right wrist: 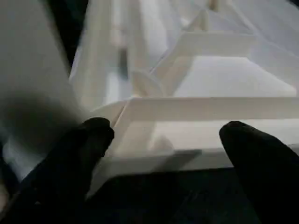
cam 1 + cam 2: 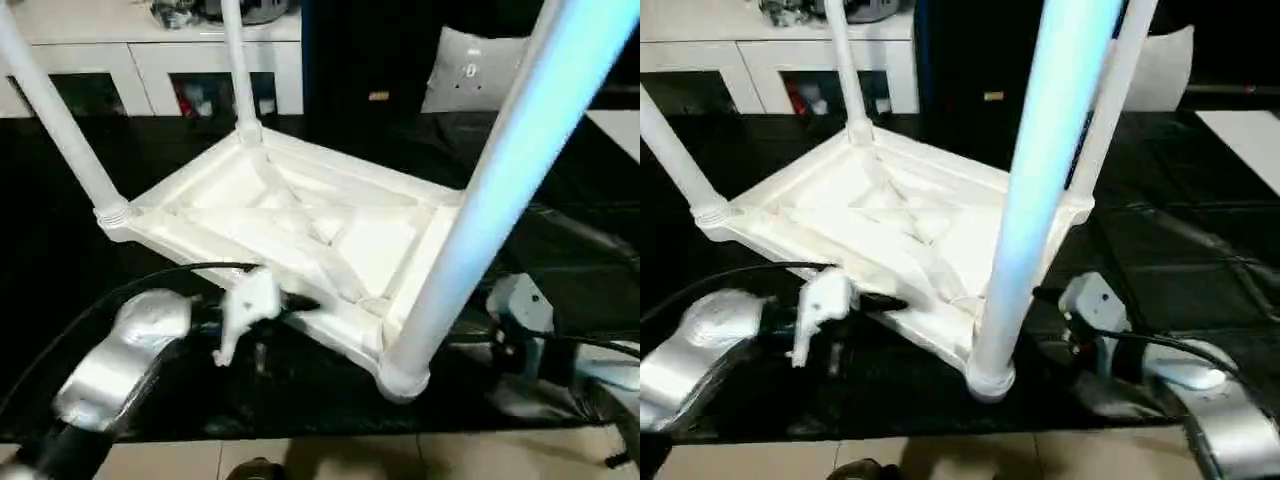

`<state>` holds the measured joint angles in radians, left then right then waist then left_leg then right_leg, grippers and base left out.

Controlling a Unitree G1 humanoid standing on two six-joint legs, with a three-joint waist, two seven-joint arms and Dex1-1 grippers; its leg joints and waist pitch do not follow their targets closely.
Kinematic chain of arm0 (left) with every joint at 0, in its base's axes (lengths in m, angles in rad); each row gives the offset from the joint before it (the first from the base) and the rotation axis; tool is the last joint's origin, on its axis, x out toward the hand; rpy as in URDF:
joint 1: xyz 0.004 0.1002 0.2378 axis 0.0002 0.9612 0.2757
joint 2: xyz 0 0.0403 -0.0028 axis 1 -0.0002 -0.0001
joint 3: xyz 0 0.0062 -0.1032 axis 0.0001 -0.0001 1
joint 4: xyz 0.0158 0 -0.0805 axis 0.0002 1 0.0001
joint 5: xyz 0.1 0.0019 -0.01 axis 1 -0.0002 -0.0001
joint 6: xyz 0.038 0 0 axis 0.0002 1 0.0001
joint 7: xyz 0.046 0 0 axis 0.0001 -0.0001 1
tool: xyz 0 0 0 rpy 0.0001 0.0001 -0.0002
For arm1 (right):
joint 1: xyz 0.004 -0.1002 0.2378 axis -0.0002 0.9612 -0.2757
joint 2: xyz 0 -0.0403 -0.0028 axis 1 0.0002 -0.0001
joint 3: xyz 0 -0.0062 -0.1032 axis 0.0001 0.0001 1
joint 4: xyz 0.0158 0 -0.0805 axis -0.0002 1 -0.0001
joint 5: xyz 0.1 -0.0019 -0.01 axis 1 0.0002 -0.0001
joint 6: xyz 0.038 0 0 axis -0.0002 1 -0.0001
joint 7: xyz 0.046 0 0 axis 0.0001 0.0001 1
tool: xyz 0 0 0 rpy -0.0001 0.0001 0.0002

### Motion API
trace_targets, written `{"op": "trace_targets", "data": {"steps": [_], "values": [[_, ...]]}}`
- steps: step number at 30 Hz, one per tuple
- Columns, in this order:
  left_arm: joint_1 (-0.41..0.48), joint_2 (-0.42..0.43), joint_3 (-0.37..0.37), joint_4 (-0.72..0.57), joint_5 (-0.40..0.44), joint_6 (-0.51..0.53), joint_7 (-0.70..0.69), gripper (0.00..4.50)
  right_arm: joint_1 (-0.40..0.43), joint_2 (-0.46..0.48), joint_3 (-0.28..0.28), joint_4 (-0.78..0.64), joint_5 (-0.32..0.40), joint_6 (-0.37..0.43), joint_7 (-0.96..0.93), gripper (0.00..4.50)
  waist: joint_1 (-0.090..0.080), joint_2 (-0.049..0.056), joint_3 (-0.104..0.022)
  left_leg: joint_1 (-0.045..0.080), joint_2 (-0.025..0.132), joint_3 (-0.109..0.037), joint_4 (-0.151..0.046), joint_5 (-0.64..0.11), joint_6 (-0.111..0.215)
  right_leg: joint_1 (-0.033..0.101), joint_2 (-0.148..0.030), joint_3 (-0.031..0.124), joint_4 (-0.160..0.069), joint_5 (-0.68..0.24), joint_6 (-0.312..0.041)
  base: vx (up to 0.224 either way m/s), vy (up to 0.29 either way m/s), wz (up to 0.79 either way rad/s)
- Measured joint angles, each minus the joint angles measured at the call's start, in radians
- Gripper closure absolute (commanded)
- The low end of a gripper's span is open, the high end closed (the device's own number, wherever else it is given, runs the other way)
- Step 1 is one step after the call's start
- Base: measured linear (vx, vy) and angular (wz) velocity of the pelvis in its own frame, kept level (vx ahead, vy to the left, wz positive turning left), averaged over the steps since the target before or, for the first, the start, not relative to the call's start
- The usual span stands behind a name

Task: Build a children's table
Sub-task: Rotate table base

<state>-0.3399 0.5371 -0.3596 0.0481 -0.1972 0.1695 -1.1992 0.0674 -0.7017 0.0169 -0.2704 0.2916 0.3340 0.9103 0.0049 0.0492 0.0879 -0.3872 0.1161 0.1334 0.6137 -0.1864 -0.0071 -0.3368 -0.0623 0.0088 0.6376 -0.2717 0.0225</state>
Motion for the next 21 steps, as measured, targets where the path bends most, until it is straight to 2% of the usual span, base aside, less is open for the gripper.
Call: {"op": "trace_targets", "data": {"steps": [3, 6, 7, 8, 11, 14, 15, 18, 21], "values": [[-0.062, -0.016, -0.017, 0.099, 0.033, -0.070, -0.032, 0.66, 0.012, -0.010, 0.008, -0.002, 0.002, -0.020, 0.038, 0.00, -0.009, 0.004, -0.002, 0.000, 0.001, 0.007, -0.005, 0.001, 0.002, 0.005, -0.002, 0.001, -0.008, 0.012, -0.018, 0.000, 0.000, 0.00], [-0.109, -0.039, -0.035, 0.176, 0.045, -0.097, -0.062, 0.83, 0.032, -0.021, 0.020, -0.006, 0.022, -0.019, 0.077, 0.00, -0.025, 0.004, -0.002, -0.001, 0.002, 0.013, -0.004, 0.005, 0.009, 0.002, -0.007, -0.003, -0.009, 0.020, -0.017, 0.000, 0.000, 0.00], [-0.129, -0.050, -0.047, 0.205, 0.050, -0.108, -0.073, 0.87, 0.041, -0.026, 0.019, -0.008, 0.028, -0.019, 0.085, 0.00, -0.025, 0.004, -0.002, -0.001, 0.002, 0.013, -0.005, 0.005, 0.009, 0.001, -0.007, -0.003, -0.010, 0.020, -0.017, 0.000, 0.000, 0.00], [-0.157, -0.061, -0.060, 0.242, 0.060, -0.114, -0.089, 1.12, 0.047, -0.042, 0.023, -0.015, 0.031, -0.019, 0.106, 0.00, -0.025, 0.004, -0.001, -0.002, 0.002, 0.015, -0.006, 0.005, 0.010, 0.000, -0.008, -0.003, -0.012, 0.020, -0.017, 0.000, 0.000, 0.00], [-0.223, -0.078, -0.091, 0.344, 0.079, -0.145, -0.145, 1.26, 0.064, -0.079, 0.030, -0.033, 0.030, -0.032, 0.148, 0.00, -0.025, 0.006, -0.002, -0.004, 0.002, 0.018, -0.012, 0.008, 0.013, -0.002, -0.010, -0.004, -0.017, 0.020, -0.017, 0.000, 0.000, 0.00], [-0.252, -0.081, -0.111, 0.405, 0.093, -0.170, -0.191, 1.41, 0.074, -0.090, 0.028, -0.031, 0.030, -0.040, 0.161, 0.00, -0.024, 0.008, -0.003, -0.012, 0.005, 0.020, -0.012, 0.008, 0.017, -0.008, -0.010, -0.008, -0.020, 0.020, -0.017, 0.000, 0.000, 0.00], [-0.267, -0.081, -0.121, 0.434, 0.102, -0.182, -0.219, 1.61, 0.077, -0.093, 0.026, -0.032, 0.031, -0.041, 0.167, 0.00, -0.022, 0.008, -0.003, -0.016, 0.006, 0.021, -0.012, 0.013, 0.025, -0.010, -0.011, -0.012, -0.021, 0.020, -0.017, 0.000, 0.000, 0.00], [-0.281, -0.080, -0.128, 0.464, 0.114, -0.195, -0.257, 1.69, 0.078, -0.094, 0.012, -0.033, 0.042, -0.041, 0.171, 0.00, -0.018, 0.008, -0.003, -0.017, 0.006, 0.022, -0.013, 0.012, 0.027, -0.010, -0.014, -0.015, -0.022, 0.020, -0.017, 0.000, 0.000, 0.00], [-0.282, -0.080, -0.129, 0.480, 0.114, -0.200, -0.278, 2.06, 0.079, -0.098, 0.010, -0.042, 0.062, -0.032, 0.189, 0.00, -0.012, 0.008, -0.002, -0.017, 0.007, 0.023, -0.013, 0.012, 0.027, -0.009, -0.015, -0.017, -0.022, 0.020, -0.017, 0.000, 0.000, 0.00]]}}
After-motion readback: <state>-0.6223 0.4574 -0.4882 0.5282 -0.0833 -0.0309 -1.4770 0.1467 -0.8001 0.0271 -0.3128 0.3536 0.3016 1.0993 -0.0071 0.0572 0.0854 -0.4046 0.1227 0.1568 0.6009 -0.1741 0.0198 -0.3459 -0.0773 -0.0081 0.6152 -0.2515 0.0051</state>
